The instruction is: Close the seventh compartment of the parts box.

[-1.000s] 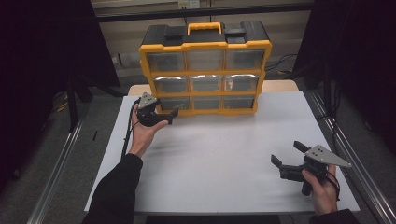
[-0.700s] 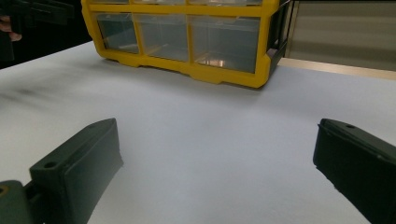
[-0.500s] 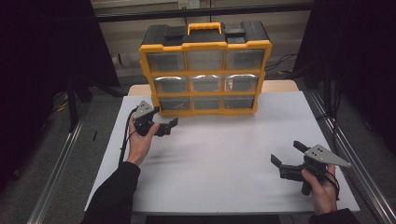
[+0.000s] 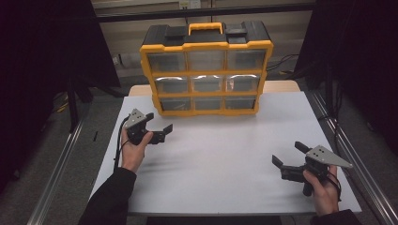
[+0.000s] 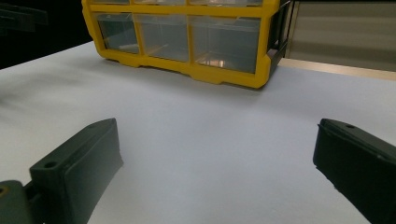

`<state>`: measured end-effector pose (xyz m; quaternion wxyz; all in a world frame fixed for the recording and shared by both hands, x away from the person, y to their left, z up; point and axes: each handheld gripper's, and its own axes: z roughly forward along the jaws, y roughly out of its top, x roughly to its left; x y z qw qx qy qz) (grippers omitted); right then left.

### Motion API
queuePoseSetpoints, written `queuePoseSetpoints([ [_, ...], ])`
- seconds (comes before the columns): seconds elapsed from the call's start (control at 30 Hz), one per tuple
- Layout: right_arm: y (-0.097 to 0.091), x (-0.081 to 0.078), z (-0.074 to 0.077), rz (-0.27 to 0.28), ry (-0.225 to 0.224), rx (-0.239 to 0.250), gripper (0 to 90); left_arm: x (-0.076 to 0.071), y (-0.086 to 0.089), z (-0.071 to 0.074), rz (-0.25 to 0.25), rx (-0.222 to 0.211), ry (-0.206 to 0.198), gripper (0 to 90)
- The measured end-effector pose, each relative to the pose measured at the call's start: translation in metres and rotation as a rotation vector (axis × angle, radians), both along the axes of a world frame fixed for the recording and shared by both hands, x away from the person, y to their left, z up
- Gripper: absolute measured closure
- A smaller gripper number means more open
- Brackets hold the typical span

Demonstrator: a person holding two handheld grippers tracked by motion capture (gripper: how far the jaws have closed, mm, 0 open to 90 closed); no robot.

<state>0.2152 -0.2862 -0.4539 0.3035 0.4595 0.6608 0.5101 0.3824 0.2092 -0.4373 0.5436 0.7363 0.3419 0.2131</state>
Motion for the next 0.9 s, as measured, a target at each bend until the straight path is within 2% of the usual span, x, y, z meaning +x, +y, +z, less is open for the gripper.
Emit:
queuePoseSetpoints([
  [0.03, 0.0, 0.0, 0.0, 0.0, -0.002, -0.001, 0.5, -0.003, 0.001, 0.0, -0.003, 0.013, -0.002, 3.5],
  [0.1, 0.0, 0.0, 0.0, 0.001, 0.001, 0.0, 0.5, -0.008, 0.003, -0.001, -0.026, -0.009, 0.006, 3.5],
  [0.17, 0.0, 0.0, 0.0, 0.003, 0.001, -0.001, 0.5, -0.013, 0.006, 0.0, -0.016, 0.014, -0.009, 3.5],
  [0.23, 0.0, 0.0, 0.0, 0.001, 0.0, -0.001, 0.5, -0.018, 0.007, 0.0, -0.012, -0.009, -0.006, 3.5],
  [0.4, 0.001, 0.0, 0.0, 0.003, 0.002, 0.001, 0.5, -0.03, 0.012, -0.001, -0.026, -0.001, -0.018, 3.5],
  [0.5, 0.001, 0.001, 0.0, 0.003, 0.001, 0.0, 0.5, -0.037, 0.014, 0.0, -0.008, 0.0, -0.017, 3.5],
  [0.63, 0.001, 0.001, 0.0, 0.001, 0.001, -0.001, 0.5, -0.045, 0.017, -0.002, -0.009, -0.029, -0.009, 3.5],
  [0.67, 0.0, 0.001, 0.0, 0.001, 0.0, -0.001, 0.5, -0.047, 0.017, -0.002, -0.008, -0.018, -0.014, 3.4],
  [0.9, 0.0, 0.001, 0.0, -0.002, 0.002, 0.001, 0.5, -0.059, 0.022, -0.004, -0.005, -0.019, -0.022, 3.4],
])
